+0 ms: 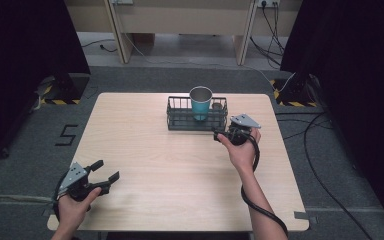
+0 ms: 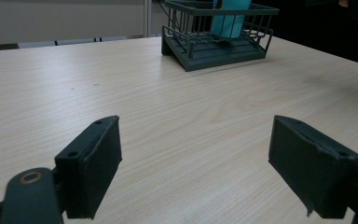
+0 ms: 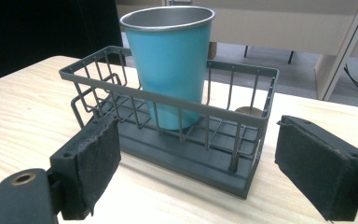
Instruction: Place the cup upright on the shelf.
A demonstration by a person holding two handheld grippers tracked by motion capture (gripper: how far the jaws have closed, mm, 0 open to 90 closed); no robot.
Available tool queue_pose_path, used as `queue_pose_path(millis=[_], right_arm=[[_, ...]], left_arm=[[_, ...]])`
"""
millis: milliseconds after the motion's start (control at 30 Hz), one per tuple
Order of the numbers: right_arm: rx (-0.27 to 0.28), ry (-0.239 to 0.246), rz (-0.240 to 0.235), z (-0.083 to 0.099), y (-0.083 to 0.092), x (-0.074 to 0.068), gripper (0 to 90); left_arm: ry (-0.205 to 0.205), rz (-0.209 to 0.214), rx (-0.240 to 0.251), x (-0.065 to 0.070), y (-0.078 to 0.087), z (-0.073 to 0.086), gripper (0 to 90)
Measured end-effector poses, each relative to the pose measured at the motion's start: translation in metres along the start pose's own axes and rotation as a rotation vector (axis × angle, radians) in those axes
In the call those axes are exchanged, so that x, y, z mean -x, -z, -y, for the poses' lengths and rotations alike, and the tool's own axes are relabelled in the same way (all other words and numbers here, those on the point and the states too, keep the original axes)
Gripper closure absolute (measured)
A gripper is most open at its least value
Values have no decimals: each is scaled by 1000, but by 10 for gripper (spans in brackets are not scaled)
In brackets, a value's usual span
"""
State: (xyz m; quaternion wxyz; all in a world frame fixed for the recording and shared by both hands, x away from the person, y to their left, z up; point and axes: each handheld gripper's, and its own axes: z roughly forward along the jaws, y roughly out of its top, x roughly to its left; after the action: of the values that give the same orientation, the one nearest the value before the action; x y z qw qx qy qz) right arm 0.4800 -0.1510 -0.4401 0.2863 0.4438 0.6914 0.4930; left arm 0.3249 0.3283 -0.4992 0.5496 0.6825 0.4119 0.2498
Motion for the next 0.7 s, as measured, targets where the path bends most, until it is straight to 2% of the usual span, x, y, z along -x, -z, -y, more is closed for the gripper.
queue_pose_path(millis=[300, 700], right_arm=[[-13, 4, -4, 6, 8, 0, 149], [-10, 10, 9, 12, 28, 4, 152]], left_arm=[[2, -1, 0, 0, 0, 0, 164], [1, -3, -1, 0, 0, 0, 164]])
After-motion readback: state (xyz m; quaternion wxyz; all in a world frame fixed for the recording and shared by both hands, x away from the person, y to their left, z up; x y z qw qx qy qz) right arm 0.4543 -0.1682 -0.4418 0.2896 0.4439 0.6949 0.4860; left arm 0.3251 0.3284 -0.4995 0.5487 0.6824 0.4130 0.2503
